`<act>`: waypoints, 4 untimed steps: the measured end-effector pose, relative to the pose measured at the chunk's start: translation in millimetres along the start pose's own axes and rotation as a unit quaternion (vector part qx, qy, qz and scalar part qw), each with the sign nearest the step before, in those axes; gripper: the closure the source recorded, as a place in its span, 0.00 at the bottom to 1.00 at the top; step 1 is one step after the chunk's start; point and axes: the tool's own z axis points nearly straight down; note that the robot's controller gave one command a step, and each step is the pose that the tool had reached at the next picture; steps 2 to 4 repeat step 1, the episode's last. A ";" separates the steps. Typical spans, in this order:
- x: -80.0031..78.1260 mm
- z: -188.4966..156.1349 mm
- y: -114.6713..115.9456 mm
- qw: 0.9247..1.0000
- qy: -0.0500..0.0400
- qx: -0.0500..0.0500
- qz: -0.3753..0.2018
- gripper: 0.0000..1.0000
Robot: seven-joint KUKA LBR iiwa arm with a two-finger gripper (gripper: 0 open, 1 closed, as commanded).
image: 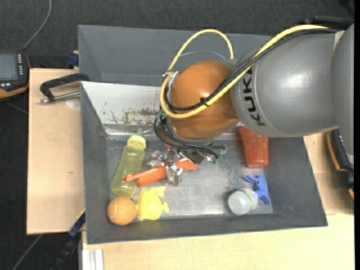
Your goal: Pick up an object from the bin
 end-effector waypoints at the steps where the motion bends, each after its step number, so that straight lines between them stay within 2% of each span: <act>1: 0.0 -11.4 0.6 1.000 0.001 -0.001 0.000 1.00; 4: 0.0 -11.4 0.6 1.000 0.001 -0.001 0.000 1.00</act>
Offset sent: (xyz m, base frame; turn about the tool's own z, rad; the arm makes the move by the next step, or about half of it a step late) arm 0.0001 0.0000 0.0236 0.0000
